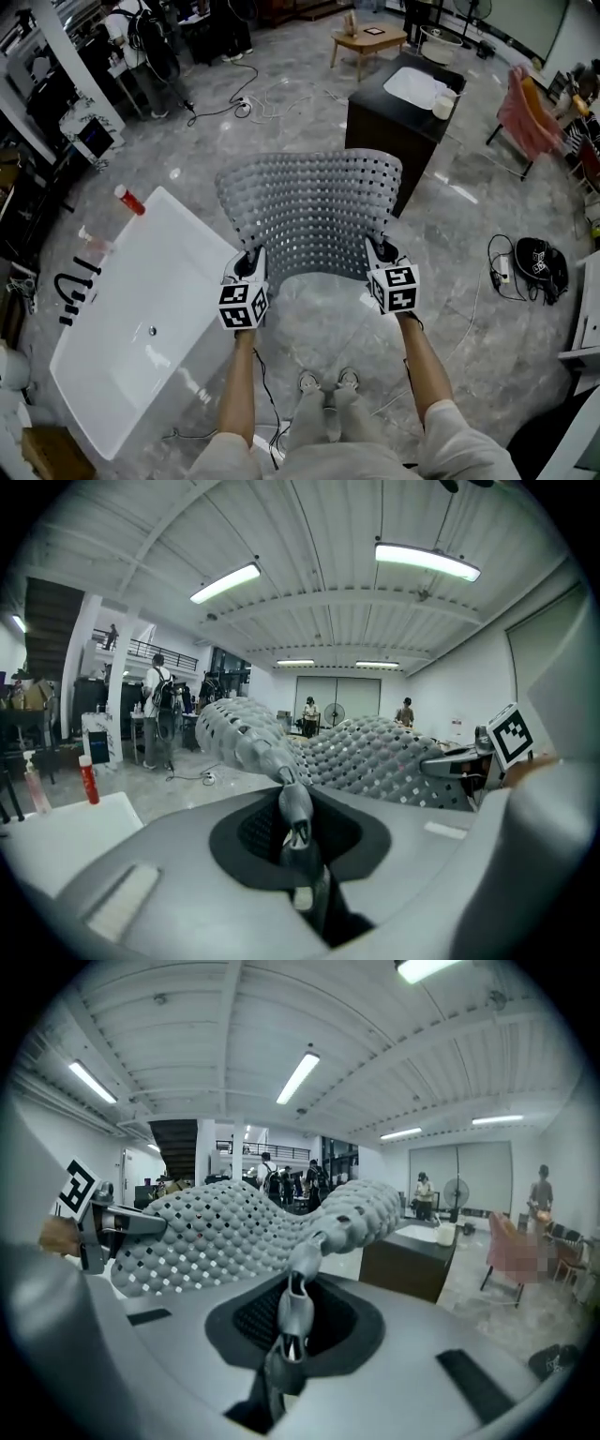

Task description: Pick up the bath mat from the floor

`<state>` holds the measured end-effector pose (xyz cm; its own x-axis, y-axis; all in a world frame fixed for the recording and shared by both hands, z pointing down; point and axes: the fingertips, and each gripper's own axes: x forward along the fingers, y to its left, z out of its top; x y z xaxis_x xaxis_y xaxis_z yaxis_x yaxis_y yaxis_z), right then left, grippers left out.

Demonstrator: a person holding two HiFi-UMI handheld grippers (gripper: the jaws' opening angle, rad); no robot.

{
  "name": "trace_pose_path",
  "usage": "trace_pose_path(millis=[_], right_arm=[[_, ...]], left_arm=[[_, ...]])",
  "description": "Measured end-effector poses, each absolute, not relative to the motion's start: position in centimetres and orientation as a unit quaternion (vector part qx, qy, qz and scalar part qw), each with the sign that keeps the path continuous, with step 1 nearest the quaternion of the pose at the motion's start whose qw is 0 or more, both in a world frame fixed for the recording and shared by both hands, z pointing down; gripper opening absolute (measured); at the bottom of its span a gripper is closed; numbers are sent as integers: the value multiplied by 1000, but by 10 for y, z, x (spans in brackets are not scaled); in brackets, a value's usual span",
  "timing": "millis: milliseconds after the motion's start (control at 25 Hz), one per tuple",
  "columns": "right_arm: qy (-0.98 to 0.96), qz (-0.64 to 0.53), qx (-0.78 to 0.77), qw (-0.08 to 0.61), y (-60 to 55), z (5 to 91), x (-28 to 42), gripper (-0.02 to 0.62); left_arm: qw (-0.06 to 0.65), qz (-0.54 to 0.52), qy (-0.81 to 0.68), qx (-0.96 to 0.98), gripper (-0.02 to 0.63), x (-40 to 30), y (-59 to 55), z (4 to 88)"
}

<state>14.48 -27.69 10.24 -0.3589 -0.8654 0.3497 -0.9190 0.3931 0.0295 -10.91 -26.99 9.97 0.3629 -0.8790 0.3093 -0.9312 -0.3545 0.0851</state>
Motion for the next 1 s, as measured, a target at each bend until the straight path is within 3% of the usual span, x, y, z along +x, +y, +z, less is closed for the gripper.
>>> trace_pose_path(millis=[160, 400, 1000], right_arm=[[-824, 62, 550, 121, -285, 13, 154, 48], [-823, 34, 557, 106, -272, -56, 164, 48], [-817, 26, 571, 80, -220, -101, 185, 48]], left_arm=[[88, 91, -559, 819, 48, -102, -278, 5], [58, 71, -559, 824, 48, -89, -264, -68], [47, 45, -562, 825, 48, -75, -216, -118]])
